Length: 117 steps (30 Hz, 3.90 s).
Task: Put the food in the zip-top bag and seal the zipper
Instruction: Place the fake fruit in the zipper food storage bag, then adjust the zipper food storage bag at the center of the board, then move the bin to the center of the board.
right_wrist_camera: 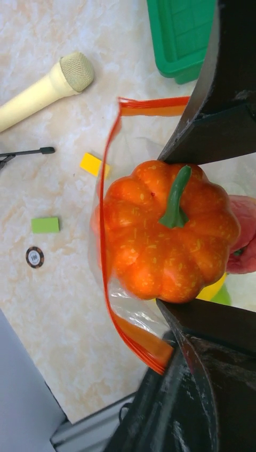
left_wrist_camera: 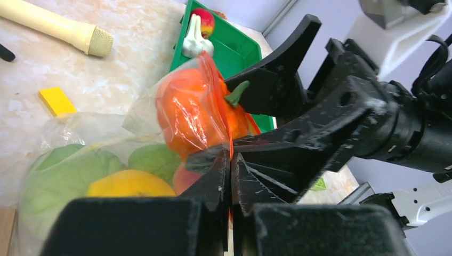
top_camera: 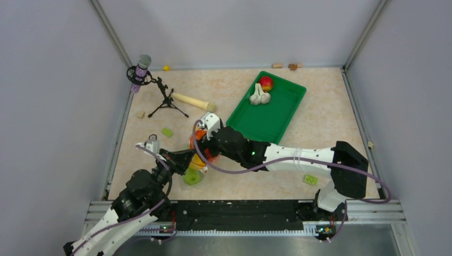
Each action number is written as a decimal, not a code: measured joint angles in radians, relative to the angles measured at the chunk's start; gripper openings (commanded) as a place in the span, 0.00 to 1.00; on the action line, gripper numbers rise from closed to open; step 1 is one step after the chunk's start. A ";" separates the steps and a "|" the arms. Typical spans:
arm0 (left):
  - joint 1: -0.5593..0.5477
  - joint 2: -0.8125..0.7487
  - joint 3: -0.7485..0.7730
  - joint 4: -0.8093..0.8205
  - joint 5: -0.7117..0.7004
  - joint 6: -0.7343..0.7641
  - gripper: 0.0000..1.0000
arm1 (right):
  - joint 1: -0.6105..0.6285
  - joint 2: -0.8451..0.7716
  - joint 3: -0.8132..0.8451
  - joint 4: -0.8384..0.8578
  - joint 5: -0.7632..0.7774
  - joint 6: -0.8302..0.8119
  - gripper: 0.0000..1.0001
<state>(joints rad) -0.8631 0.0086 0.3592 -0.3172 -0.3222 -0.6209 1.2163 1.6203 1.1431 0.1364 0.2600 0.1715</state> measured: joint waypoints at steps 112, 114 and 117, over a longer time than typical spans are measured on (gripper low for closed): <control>0.008 0.378 0.348 -0.334 -0.073 -0.177 0.00 | -0.348 -0.397 -0.085 -0.221 -0.128 -0.043 0.99; 0.008 0.373 0.342 -0.329 -0.087 -0.174 0.00 | -0.419 -0.397 -0.092 -0.206 -0.128 -0.017 0.99; 0.008 0.367 0.328 -0.311 -0.106 -0.167 0.00 | -0.527 -0.387 -0.097 -0.175 -0.124 0.027 0.99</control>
<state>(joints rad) -0.8551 0.3756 0.6872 -0.6281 -0.4282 -0.7883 0.6891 1.2335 1.0466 -0.0391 0.1356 0.1982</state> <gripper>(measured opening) 0.015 0.988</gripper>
